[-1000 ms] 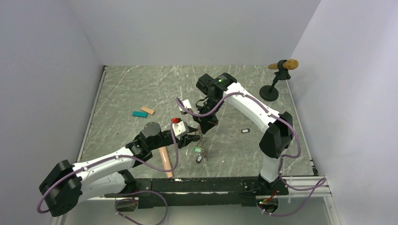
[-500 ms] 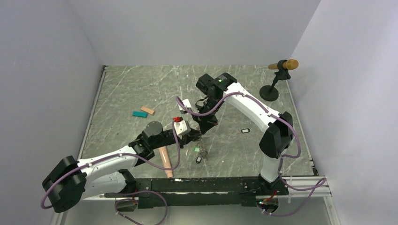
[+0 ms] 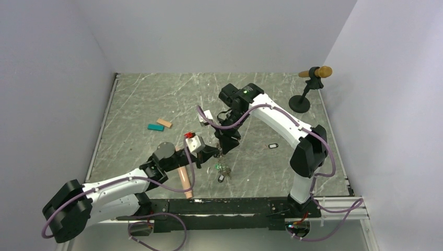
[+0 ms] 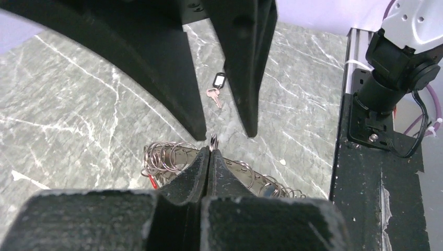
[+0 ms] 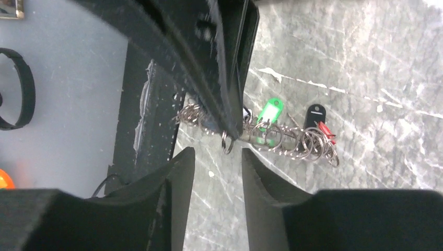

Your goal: Put the keys on the keyring

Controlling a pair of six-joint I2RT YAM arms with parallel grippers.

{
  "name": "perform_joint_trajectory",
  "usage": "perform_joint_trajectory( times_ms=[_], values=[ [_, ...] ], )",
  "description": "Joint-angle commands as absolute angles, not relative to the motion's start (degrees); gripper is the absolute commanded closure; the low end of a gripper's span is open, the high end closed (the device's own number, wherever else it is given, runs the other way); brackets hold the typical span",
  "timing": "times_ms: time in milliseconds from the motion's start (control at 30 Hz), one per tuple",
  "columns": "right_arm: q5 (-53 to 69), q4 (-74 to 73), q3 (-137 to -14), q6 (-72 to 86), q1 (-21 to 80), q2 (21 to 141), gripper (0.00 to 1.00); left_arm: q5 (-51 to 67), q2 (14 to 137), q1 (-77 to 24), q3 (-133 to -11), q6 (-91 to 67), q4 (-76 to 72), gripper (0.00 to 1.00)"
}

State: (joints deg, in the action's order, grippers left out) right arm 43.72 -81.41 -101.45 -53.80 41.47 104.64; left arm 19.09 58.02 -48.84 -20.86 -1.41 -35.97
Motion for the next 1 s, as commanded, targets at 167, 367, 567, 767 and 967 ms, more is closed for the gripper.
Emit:
perform_joint_trajectory(
  times_ms=[167, 367, 567, 767, 967],
  values=[
    [61.74, -71.0, -92.76, -58.02, 36.61, 95.23, 0.51, 10.77, 51.07, -49.14, -11.23, -14.2, -64.17, 1.0],
    [68.5, -53.96, -82.02, -53.24, 35.4, 88.53, 0.51, 9.14, 56.9, -49.22, -7.47, -18.49, -82.47, 1.0],
    [69.59, -45.01, -78.62, -46.59, 35.49, 86.86, 0.52, 9.79, 62.34, -49.27, -8.49, -20.63, -87.95, 1.0],
    [70.27, -42.79, -77.36, -44.91, 35.46, 86.31, 0.58, 10.07, 64.88, -49.33, -9.23, -21.44, -89.62, 1.0],
    [71.39, -43.33, -77.34, -45.35, 35.5, 86.51, 0.8, 9.12, 64.57, -49.39, -9.06, -21.15, -88.84, 1.0]
  ],
)
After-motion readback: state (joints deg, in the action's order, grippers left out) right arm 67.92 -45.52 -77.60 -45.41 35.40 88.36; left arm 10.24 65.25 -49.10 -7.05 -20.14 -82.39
